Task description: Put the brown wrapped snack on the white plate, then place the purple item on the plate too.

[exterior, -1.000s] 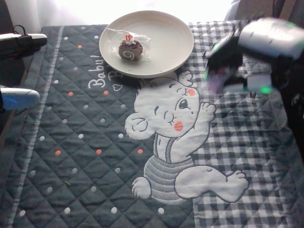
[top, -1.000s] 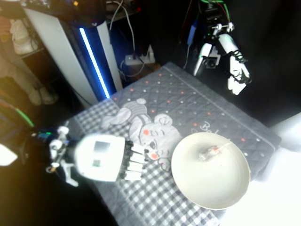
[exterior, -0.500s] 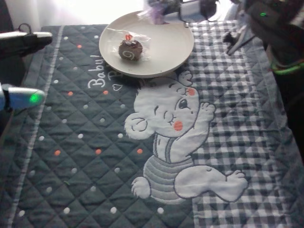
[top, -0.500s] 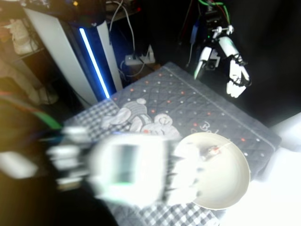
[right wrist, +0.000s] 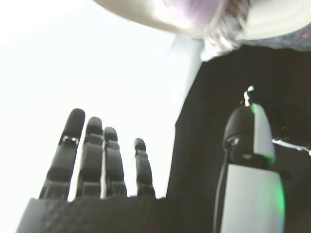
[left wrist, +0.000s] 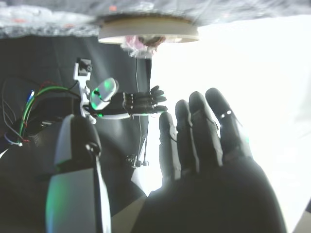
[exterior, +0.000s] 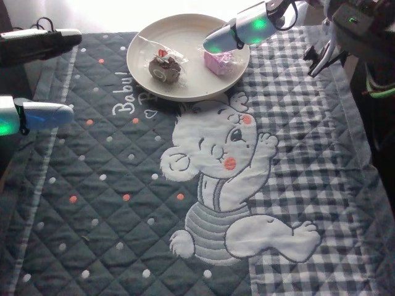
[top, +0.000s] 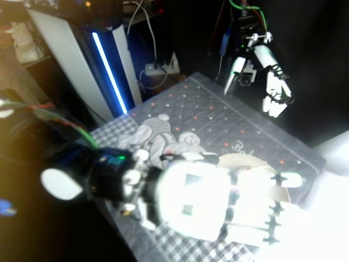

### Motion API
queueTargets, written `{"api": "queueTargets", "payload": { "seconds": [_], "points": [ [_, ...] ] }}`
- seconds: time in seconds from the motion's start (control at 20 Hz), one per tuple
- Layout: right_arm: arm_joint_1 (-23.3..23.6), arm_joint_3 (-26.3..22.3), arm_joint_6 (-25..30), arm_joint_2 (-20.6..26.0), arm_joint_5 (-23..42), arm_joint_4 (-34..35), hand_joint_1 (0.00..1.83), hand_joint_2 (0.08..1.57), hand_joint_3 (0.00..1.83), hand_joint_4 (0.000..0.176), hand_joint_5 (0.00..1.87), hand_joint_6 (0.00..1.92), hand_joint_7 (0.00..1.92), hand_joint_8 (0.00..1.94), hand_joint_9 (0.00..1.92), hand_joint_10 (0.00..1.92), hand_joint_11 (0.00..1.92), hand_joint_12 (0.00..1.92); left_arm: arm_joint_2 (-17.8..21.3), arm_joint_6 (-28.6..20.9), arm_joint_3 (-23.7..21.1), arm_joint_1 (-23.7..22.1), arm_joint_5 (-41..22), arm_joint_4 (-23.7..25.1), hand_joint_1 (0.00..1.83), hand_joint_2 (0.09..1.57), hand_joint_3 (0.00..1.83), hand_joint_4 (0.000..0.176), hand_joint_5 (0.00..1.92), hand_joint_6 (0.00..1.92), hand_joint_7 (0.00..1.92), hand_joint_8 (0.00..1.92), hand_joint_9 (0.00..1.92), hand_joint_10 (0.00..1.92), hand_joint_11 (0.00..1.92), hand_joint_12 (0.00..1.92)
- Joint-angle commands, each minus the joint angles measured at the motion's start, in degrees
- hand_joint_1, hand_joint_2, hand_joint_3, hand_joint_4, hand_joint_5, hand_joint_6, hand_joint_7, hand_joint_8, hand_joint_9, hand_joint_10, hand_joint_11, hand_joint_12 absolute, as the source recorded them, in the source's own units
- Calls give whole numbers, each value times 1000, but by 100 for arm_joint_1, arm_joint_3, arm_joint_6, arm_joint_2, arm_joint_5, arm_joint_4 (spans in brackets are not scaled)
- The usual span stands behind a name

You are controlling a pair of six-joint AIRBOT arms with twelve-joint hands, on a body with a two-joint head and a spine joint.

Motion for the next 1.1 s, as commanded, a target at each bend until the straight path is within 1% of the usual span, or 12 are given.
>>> {"api": "queueTargets", "payload": {
  "seconds": [0.0, 0.1, 0.3, 0.35, 0.45, 0.55, 0.6, 0.65, 0.7, 0.75, 0.8, 1.05],
  "points": [
    [91, -152, 28, 161, 1064, 247, 842, 782, 2, 176, 0, 0, 0, 0, 0, 0, 0, 96, 74, -39, -40, -23, -1008, -67, 796, 955, 0, 69, 436, 2, 441, 3, 403, 7, 0, 982],
    [74, -718, 27, 680, 1681, 297, 862, 793, 4, 176, 0, 0, 0, 0, 0, 0, 0, 18, 254, -39, -252, 87, -1450, -81, 740, 959, 1, 79, 435, 1, 442, 2, 408, 6, 0, 1028],
    [-1017, -1727, 23, 1584, 3392, 1170, 765, 725, 0, 176, 0, 0, 0, 0, 0, 0, 0, 0, 486, -58, -606, 523, -2270, -240, 810, 966, 0, 23, 451, 9, 446, 5, 413, 12, 0, 1005],
    [-1312, -1923, 22, 1761, 3746, 1403, 902, 761, 0, 176, 0, 0, 0, 0, 0, 0, 0, 0, 522, -87, -702, 633, -2480, -258, 725, 999, 7, 0, 392, 1, 377, 0, 338, 2, 0, 883],
    [-1891, -2298, -76, 2038, 4392, 1840, 934, 774, 2, 176, 0, 0, 0, 0, 0, 0, 0, 0, 561, -167, -854, 905, -2925, -353, 632, 997, 3, 1, 365, 1, 334, 2, 285, 3, 0, 726],
    [-2541, -2737, -399, 2273, 5130, 2391, 892, 704, 0, 176, 0, 0, 6, 2, 0, 0, 0, 0, 582, -204, -1027, 1248, -3453, -546, 401, 969, 0, 56, 266, 0, 295, 0, 303, 14, 0, 791],
    [-2746, -2860, -459, 2320, 5421, 2595, 892, 704, 0, 176, 0, 0, 6, 2, 0, 0, 0, 0, 598, -204, -1110, 1393, -3683, -632, 401, 969, 0, 56, 266, 0, 295, 0, 303, 14, 0, 791],
    [-2874, -2919, -459, 2328, 5616, 2723, 867, 678, 0, 176, 0, 0, 0, 0, 0, 0, 0, 0, 609, -222, -1165, 1477, -3861, -682, 294, 1051, 16, 36, 222, 0, 320, 4, 372, 24, 0, 1007],
    [-2931, -2962, -459, 2330, 5780, 2816, 846, 671, 0, 176, 0, 0, 0, 0, 0, 0, 0, 0, 613, -319, -1206, 1585, -4073, -751, 217, 1069, 16, 49, 215, 0, 354, 10, 405, 30, 0, 1098],
    [-2968, -3011, -461, 2329, 5969, 2901, 855, 650, 0, 176, 0, 0, 0, 0, 0, 0, 0, 0, 610, -456, -1209, 1596, -4076, -777, 164, 1125, 28, 22, 213, 0, 386, 14, 442, 41, 0, 1239],
    [-3043, -3055, -465, 2322, 6136, 2970, 799, 647, 0, 176, 0, 0, 0, 0, 0, 0, 0, 0, 580, -546, -1157, 1573, -4075, -755, 99, 1190, 30, 0, 151, 0, 321, 2, 392, 16, 0, 1191],
    [-3315, -3093, -482, 2266, 6418, 3222, 876, 821, 25, 176, 0, 0, 41, 12, 0, 0, 0, 0, 189, -1358, -684, 1071, -4075, -525, 65, 1234, 14, 0, 0, 0, 113, 0, 248, 0, 0, 907]
  ]
}}
